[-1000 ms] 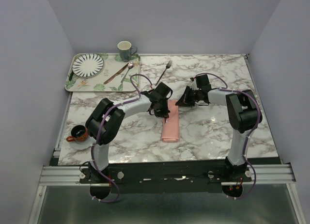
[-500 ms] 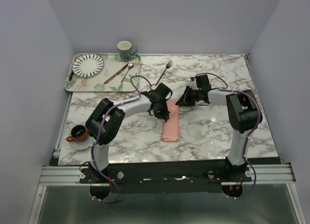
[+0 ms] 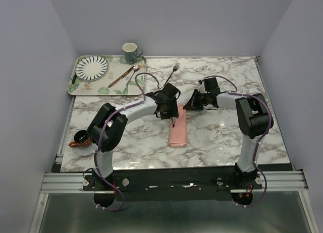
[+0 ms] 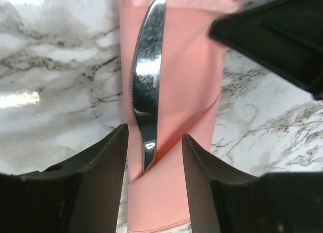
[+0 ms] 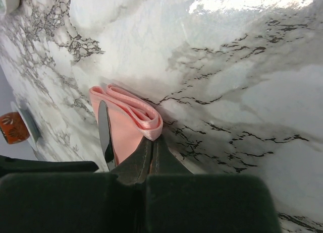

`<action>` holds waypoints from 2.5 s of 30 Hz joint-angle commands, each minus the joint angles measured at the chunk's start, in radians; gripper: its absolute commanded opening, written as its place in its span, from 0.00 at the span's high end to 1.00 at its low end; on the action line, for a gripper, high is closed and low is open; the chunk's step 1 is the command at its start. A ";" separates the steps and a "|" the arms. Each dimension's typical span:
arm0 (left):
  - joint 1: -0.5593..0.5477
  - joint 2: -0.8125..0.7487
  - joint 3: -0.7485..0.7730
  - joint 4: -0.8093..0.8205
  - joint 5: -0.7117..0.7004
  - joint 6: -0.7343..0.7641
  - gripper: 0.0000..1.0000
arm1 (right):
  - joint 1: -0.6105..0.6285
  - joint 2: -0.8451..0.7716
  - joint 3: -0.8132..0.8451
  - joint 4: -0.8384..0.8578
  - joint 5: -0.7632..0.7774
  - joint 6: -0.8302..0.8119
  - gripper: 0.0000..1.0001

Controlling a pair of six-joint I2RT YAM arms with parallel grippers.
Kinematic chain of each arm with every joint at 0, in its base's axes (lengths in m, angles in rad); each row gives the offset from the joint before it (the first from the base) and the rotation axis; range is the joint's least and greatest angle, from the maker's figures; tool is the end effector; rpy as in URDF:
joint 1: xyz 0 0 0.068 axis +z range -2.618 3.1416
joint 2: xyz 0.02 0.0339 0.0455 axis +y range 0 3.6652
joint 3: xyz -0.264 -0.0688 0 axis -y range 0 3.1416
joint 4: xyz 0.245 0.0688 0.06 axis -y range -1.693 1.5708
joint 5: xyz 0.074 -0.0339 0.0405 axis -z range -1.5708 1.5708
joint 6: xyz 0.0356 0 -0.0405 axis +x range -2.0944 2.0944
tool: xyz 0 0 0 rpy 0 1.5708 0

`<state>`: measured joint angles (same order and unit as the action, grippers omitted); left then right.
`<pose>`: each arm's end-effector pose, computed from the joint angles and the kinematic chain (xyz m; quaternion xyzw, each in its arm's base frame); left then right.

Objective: Fold the napkin into a case and place the utensils inside
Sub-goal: Insert the knife into the folded napkin, then pick up the fork from the center of the board, then pass from the left arm to the right

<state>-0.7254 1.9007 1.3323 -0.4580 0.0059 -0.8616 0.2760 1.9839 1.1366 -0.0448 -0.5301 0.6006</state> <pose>0.2999 -0.2662 0.1882 -0.0648 0.9610 -0.1936 0.1865 0.3789 0.1260 0.1299 0.0610 0.9122 0.3600 0.1860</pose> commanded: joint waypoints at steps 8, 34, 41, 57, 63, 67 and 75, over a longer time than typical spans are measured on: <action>0.233 0.118 0.451 0.044 0.084 0.616 0.34 | 0.009 -0.072 0.012 -0.013 -0.071 -0.047 0.33; 0.320 0.765 1.165 -0.197 0.201 0.694 0.57 | -0.087 -0.114 0.198 -0.234 -0.031 -0.248 0.00; 0.307 0.801 1.176 -0.297 0.098 0.733 0.60 | -0.112 -0.120 0.198 -0.247 -0.024 -0.255 0.00; 0.247 0.649 0.990 -0.318 0.040 0.762 1.00 | -0.129 -0.139 0.181 -0.259 -0.080 -0.286 0.01; 0.222 0.557 0.987 -0.222 0.084 0.694 1.00 | -0.155 -0.128 0.196 -0.260 -0.111 -0.251 0.04; 0.189 0.494 0.984 -0.191 0.111 0.647 1.00 | -0.181 -0.125 0.189 -0.259 -0.154 -0.210 0.07; 0.078 0.377 0.812 -0.168 0.187 0.497 1.00 | -0.201 -0.076 0.178 -0.202 -0.225 -0.067 0.12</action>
<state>-0.5774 2.3726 2.2234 -0.6605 0.1123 -0.2623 0.0795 1.8629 1.3190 -0.2790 -0.6884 0.4347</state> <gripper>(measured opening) 0.017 0.887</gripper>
